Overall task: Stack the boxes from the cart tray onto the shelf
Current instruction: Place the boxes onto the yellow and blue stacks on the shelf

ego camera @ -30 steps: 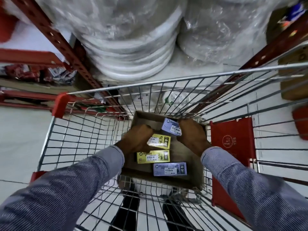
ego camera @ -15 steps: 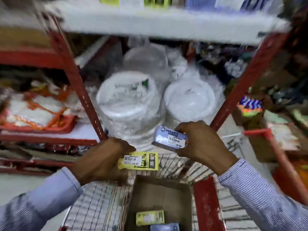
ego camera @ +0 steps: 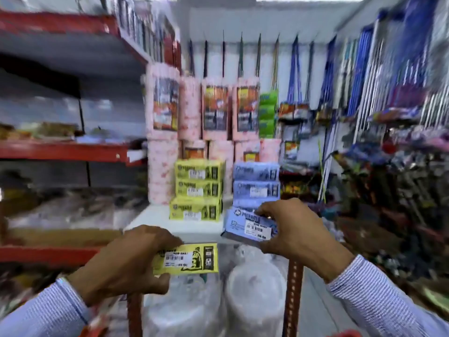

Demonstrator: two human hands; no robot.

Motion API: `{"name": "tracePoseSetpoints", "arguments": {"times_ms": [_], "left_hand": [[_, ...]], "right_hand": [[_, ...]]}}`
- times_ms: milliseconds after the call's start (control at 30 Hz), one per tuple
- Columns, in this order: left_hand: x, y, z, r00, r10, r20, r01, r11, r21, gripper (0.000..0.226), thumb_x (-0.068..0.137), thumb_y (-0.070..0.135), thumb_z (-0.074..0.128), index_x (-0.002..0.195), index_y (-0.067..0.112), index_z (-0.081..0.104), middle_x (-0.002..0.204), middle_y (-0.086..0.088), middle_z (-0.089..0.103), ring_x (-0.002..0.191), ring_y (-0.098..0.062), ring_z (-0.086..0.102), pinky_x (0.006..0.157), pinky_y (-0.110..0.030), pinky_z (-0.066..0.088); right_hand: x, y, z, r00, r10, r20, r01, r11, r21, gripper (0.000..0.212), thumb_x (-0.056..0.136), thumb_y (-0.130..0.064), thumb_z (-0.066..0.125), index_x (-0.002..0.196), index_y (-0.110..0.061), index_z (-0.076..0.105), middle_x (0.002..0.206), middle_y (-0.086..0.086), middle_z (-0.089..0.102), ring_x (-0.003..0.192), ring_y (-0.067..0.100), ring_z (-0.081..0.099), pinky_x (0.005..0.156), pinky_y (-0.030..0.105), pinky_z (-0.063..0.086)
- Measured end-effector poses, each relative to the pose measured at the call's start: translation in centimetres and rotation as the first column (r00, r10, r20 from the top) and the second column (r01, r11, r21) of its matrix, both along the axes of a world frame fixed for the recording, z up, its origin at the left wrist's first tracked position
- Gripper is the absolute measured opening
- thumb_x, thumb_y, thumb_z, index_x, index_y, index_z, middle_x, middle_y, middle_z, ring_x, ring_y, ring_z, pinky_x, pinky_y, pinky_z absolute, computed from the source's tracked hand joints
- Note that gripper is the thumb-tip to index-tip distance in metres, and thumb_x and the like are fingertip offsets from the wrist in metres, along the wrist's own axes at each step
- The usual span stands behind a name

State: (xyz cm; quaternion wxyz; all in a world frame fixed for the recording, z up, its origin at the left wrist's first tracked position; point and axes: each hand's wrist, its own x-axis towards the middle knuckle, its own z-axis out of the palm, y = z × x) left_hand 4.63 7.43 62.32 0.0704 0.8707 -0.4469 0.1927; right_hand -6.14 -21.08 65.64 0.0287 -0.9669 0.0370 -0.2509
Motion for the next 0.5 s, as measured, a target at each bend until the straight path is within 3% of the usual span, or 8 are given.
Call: {"name": "tracePoseSetpoints", "arguments": {"times_ms": [133,367,500], "left_hand": [[1.4,-0.4,3.6,0.992,0.003,0.127,0.006,0.997,-0.072,0.062,0.053,0.051,0.067,0.108,0.024,0.075,0.099,0.007,0.079,0.085,-0.015,0.073,0.071,-0.025,0.060],[7.0,-2.6,5.9,0.989,0.047,0.143,-0.024,0.987,-0.158,0.063,0.063,0.040,0.074,0.122,0.019,0.068,0.115,-0.001,0.074,0.100,-0.020,0.070,0.087,-0.035,0.058],[9.7,-4.2,5.6,0.988,0.059,0.143,-0.035,0.985,-0.166,0.062,0.071,0.037,0.077,0.129,0.020,0.063,0.124,-0.001,0.070,0.109,-0.019,0.065,0.094,-0.034,0.054]], "right_hand": [[0.2,-0.9,3.2,0.995,-0.037,0.091,0.041,0.998,-0.041,0.058,0.062,-0.038,0.081,0.118,-0.029,0.065,0.111,-0.010,0.071,0.098,0.016,0.063,0.072,0.031,0.054],[3.6,-2.0,4.7,0.982,-0.071,0.178,0.082,0.995,-0.052,0.053,0.071,-0.033,0.079,0.120,-0.029,0.062,0.113,-0.006,0.070,0.102,0.019,0.063,0.080,0.036,0.057],[6.5,-2.9,3.4,0.982,-0.079,0.171,0.103,0.986,-0.134,0.052,0.076,-0.022,0.073,0.125,-0.025,0.057,0.119,-0.001,0.067,0.111,0.021,0.061,0.087,0.036,0.054]]}}
